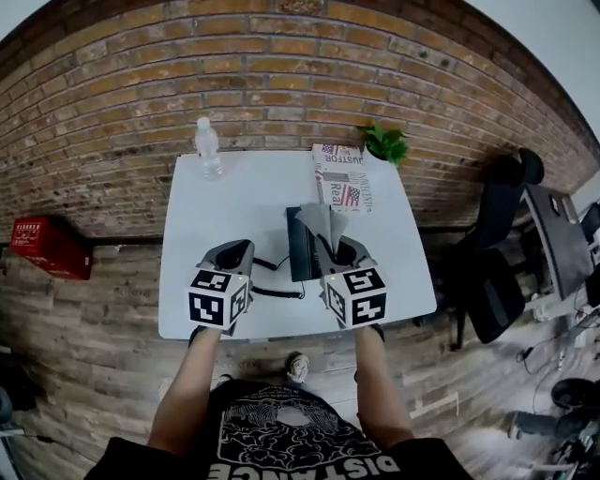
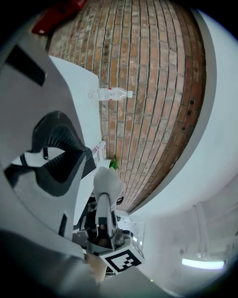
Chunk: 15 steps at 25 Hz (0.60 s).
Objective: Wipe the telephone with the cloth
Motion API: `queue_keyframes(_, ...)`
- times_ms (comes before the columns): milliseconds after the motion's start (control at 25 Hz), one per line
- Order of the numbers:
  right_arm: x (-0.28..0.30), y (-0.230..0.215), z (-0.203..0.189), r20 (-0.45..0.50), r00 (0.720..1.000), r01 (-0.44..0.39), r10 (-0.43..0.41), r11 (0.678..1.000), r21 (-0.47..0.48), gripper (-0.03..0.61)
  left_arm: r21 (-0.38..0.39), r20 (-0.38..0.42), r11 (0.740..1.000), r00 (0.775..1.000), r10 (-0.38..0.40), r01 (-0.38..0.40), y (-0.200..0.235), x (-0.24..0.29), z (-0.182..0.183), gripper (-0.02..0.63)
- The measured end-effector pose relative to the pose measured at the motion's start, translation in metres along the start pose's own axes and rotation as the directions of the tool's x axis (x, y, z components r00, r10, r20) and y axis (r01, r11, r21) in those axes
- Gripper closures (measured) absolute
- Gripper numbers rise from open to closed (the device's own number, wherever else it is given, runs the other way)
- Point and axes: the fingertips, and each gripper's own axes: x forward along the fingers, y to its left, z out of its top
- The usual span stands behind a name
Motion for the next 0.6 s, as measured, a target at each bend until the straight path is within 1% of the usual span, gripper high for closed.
queue_keyframes(160, 0.024, -0.017, 0.005, 0.004, 0.998, -0.056, 0.056, 0.998, -0.017, 0.568, -0.014, -0.012, 0.998, 0.998, 0.064, -0.065, 0.005, 0.003, -0.004, 0.607)
queue_keyframes(280, 0.043, -0.025, 0.006, 0.006, 0.994, -0.105, 0.105, 0.994, -0.013, 0.568, -0.036, -0.022, 0.992, 0.993, 0.118, -0.119, 0.012, 0.001, -0.013, 0.607)
queue_keyframes(440, 0.07, -0.028, 0.002, -0.01, 0.988, -0.156, 0.156, 0.987, -0.028, 0.568, -0.074, -0.033, 0.977, 0.979, 0.199, -0.201, 0.026, -0.005, -0.024, 0.607)
queue_keyframes(520, 0.081, -0.027, -0.005, -0.032, 0.984, -0.178, 0.177, 0.983, -0.049, 0.568, -0.097, -0.036, 0.968, 0.973, 0.228, -0.231, 0.03, -0.009, -0.029, 0.607)
queue_keyframes(600, 0.092, -0.028, -0.012, -0.052, 0.981, -0.188, 0.185, 0.98, -0.071, 0.568, -0.099, -0.042, 0.963, 0.968, 0.247, -0.25, 0.032, -0.012, -0.032, 0.607)
